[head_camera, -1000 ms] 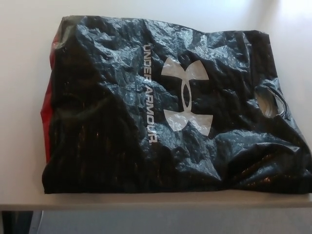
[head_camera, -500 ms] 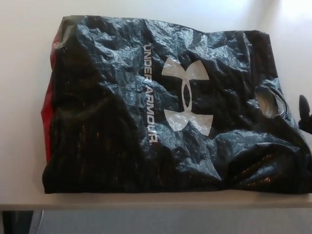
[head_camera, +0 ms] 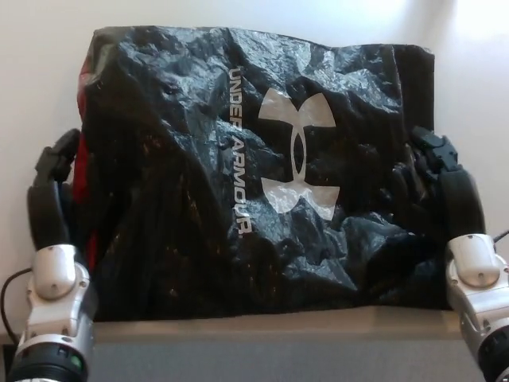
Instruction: A plastic bag is kept in the middle of the desk and the robot uses both its hands to grab the bag from the left and right and brings its hands close together to compress the bag
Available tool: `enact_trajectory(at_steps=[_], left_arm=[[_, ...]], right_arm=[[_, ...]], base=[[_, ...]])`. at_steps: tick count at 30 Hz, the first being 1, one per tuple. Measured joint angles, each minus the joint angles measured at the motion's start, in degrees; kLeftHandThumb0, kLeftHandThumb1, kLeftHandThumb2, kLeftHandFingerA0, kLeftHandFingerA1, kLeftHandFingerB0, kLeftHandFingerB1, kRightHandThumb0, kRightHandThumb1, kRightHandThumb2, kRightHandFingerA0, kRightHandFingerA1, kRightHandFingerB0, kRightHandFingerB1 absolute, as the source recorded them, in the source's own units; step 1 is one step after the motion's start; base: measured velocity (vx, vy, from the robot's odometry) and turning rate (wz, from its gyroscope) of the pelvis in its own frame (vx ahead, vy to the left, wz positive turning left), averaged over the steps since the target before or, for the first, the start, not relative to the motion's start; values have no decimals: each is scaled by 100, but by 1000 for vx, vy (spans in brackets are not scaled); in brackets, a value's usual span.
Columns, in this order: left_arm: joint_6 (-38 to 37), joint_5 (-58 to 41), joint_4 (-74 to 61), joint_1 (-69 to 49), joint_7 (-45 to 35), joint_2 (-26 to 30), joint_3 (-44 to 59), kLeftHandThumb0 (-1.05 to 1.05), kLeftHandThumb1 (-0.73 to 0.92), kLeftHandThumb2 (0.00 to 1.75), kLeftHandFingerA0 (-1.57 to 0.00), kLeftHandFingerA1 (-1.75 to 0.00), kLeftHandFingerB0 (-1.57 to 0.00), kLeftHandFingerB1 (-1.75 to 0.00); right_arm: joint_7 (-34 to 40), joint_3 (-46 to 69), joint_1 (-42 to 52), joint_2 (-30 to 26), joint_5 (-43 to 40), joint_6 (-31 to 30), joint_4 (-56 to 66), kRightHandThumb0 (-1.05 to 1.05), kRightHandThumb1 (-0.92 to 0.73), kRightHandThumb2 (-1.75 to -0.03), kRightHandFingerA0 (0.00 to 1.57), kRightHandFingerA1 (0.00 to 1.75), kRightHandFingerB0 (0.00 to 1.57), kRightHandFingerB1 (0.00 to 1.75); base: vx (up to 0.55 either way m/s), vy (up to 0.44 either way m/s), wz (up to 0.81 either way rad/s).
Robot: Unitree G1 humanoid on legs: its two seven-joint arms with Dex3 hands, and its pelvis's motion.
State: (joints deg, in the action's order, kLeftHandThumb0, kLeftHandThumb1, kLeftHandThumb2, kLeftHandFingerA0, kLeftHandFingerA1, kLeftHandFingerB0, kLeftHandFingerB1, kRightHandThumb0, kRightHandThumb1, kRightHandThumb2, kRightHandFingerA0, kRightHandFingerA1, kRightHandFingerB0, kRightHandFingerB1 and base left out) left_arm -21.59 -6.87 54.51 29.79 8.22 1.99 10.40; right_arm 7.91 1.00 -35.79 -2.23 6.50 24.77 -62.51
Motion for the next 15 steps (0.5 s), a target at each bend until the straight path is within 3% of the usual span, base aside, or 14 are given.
enact_trajectory(at_steps=[3,4,6,7,10,15], left_arm=[[0,65,-39,-9,38,-231,-179,-66,92,82,-21,-42,-19,-32],[0,87,-43,-9,48,-272,-217,-72,92,81,-22,-43,-21,-33],[0,134,-44,-9,76,-373,-302,-69,92,82,-19,-42,-18,-33],[-1,157,-45,-2,90,-434,-339,-31,63,118,-3,-50,0,-47],[1,203,-74,18,106,-645,-468,-31,64,119,-3,-51,0,-47],[2,248,-141,18,137,-896,-624,-30,64,120,-2,-51,0,-48]], right_arm=[[25,-94,-34,217,32,-6,6,-73,-70,-108,2,42,5,38],[29,-112,-38,258,39,-7,9,-74,-91,-69,12,29,12,26],[50,-165,-41,353,56,-17,35,-75,-92,-69,11,29,11,26],[66,-194,-42,406,67,-33,62,-71,-71,-109,3,40,4,36],[71,-273,-43,569,79,-57,178,-83,-77,-111,0,30,12,30],[32,-328,-43,779,72,-67,334,-83,-77,-112,1,33,11,27]], base=[[0,0,0],[0,0,0],[0,0,0],[0,0,0],[0,0,0],[0,0,0]])
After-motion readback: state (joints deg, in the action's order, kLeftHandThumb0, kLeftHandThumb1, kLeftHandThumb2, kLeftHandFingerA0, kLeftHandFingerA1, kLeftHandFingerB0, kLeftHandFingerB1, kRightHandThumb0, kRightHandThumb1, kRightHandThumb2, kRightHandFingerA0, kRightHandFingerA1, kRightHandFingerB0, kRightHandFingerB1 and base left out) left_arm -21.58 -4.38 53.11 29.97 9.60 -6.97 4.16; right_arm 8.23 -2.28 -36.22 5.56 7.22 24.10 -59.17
